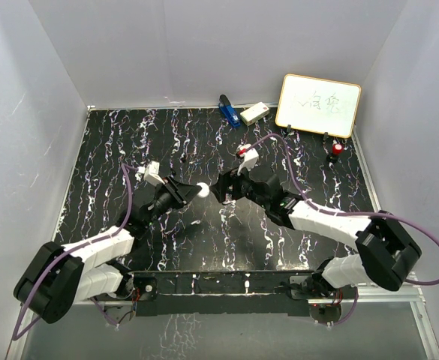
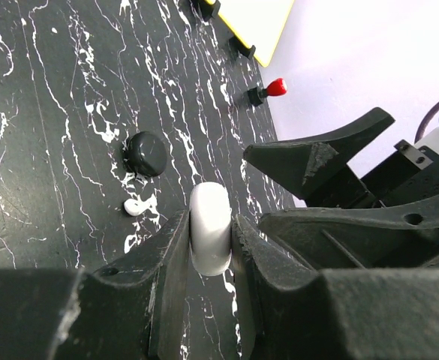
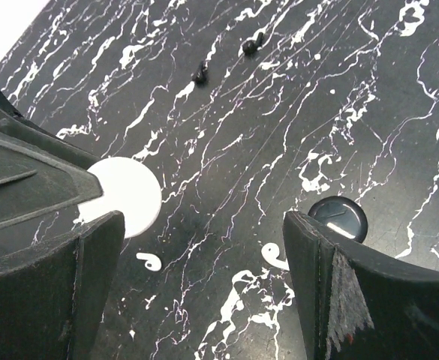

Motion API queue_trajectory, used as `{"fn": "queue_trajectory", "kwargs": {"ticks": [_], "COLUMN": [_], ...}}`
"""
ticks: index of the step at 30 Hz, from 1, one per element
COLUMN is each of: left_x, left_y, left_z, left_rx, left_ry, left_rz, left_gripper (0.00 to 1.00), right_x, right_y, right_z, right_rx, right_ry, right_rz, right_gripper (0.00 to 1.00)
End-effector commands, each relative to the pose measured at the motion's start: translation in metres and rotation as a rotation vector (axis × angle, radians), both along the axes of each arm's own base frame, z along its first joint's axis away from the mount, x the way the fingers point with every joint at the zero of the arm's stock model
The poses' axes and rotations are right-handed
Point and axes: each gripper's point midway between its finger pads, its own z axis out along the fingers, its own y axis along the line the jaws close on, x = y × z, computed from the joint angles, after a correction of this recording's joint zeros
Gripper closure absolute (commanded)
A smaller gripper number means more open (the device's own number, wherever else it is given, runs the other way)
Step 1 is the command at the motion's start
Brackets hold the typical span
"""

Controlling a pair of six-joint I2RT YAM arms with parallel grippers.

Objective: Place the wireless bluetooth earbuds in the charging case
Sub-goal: Open the charging case.

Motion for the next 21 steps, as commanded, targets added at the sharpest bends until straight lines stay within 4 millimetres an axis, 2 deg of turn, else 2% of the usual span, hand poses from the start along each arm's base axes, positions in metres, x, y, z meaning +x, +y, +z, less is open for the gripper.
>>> {"fn": "queue_trajectory", "kwargs": {"ticks": [1,8,14,21], "left_x": [0.003,0.001,-0.002,-0.005], "left_y": [-0.011,-0.015,-0.018,-0.018], "left_z": [0.031,0.037,0.037,0.028], "left_rx": [-0.067,-0.087,-0.105,-0.117], "left_ry": [-0.065,-0.072,-0.064,-0.037], "left_rz": [-0.039,-0.062,-0.081,-0.087], "left_gripper": [1.00,1.00,1.00,1.00], "right_x": [0.011,0.014,0.017,0.017], "right_y": [0.016,0.027,0.032,0.033], "right_z": [0.019,0.001,0.008,0.018], "right_rx": [0.058,0.060,0.077,0.091], "right_ry": [-0.024,0.011,-0.005,-0.034], "right_rz": [0.013,0.033,0.047,0.054], "right_gripper": [0.15,0.15,0.15,0.15]}}
